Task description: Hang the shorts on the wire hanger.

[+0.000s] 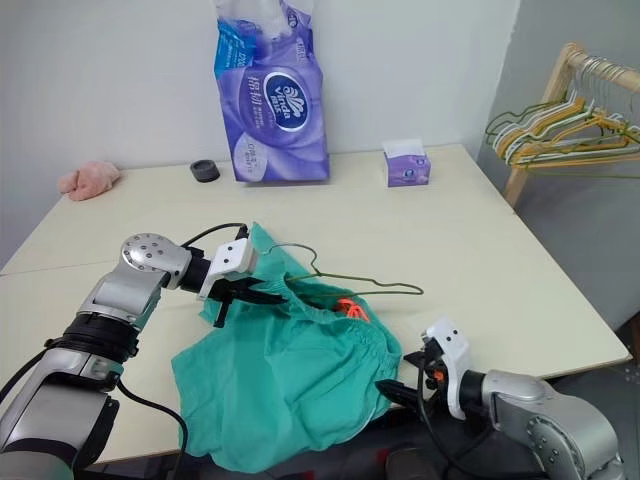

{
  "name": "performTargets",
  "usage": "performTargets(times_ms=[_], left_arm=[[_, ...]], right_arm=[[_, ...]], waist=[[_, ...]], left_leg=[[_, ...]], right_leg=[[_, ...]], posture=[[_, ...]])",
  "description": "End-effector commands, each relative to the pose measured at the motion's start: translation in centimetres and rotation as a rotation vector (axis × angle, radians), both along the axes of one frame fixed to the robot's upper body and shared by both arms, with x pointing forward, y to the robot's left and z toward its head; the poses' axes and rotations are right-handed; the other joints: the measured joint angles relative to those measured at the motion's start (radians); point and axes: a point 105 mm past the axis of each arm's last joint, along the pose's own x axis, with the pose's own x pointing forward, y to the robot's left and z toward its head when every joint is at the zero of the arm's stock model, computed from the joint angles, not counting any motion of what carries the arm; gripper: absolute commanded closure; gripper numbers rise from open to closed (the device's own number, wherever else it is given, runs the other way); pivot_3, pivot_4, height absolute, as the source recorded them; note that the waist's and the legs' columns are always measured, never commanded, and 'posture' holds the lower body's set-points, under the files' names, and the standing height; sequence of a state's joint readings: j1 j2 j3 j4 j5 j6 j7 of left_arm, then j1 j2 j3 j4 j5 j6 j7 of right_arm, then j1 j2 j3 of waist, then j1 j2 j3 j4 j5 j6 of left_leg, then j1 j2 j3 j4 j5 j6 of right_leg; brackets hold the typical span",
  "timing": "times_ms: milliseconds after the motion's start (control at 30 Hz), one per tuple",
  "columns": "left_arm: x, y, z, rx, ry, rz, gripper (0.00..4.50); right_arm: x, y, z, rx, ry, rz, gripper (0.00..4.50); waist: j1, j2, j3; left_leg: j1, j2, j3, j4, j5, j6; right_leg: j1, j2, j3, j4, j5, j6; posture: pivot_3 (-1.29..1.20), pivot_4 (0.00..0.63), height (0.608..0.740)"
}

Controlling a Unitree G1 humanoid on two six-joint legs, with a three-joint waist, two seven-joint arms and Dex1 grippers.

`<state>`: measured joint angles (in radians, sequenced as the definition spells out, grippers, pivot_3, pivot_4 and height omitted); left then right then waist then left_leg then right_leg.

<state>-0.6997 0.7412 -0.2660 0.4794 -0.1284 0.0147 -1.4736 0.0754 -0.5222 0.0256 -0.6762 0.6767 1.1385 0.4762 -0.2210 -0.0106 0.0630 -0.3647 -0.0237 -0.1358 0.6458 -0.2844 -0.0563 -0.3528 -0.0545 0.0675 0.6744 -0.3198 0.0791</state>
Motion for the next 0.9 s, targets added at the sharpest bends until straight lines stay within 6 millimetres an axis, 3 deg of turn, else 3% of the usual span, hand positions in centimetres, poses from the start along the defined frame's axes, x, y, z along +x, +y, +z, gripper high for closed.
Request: performTargets(times_ms=[33, 133, 500, 733, 900], left_arm=[[0.4, 0.3, 1.7, -0.026, -0.062, 0.012, 4.5], [0.4, 0.4, 1.7, -0.026, -0.063, 0.017, 4.5], [-0.8, 1.0, 2.5, -0.052, 0.0, 0.006, 4.5], [-2.4, 0.2, 4.0, -0.113, 0.106, -0.045, 4.5], [-2.5, 1.9, 1.4, 0.069, 0.087, -0.055, 4.5]], right_arm=[[0.6, 0.2, -0.2, -0.025, -0.011, -0.034, 0.04], [1.4, 0.7, -0.3, -0.019, 0.001, -0.072, 0.68], [2.9, -2.5, 0.3, -0.124, -0.063, -0.112, 4.45], [3.9, -4.5, 0.6, -0.191, -0.112, -0.131, 4.45], [4.1, -4.7, 1.5, -0.224, -0.171, -0.093, 4.45]], waist=[[0.0, 0.0, 0.0], [0.001, 0.0, 0.0], [0.001, 0.0, 0.0], [0.001, 0.0, 0.0], [-0.001, 0.0, 0.0]], left_leg=[[0.0, 0.0, 0.0, 0.0, 0.0, 0.0], [0.0, 0.0, 0.0, 0.0, 0.0, 0.0], [0.0, 0.0, 0.0, 0.0, 0.0, 0.0], [0.0, 0.0, 0.0, 0.0, 0.0, 0.0], [0.0, 0.0, 0.0, 0.0, 0.0, 0.0]], right_leg=[[0.0, 0.0, 0.0, 0.0, 0.0, 0.0], [0.0, 0.0, 0.0, 0.0, 0.0, 0.0], [-0.001, -0.001, 0.0, 0.001, 0.0, 0.0], [0.0, -0.001, 0.0, 0.002, 0.0, 0.0], [0.0, 0.0, 0.0, 0.002, 0.0, 0.0]], posture=[[-0.25, 0.031, 0.74], [-0.24, 0.029, 0.74], [-0.24, 0.024, 0.74], [-0.25, 0.024, 0.74], [-0.25, 0.029, 0.74]])
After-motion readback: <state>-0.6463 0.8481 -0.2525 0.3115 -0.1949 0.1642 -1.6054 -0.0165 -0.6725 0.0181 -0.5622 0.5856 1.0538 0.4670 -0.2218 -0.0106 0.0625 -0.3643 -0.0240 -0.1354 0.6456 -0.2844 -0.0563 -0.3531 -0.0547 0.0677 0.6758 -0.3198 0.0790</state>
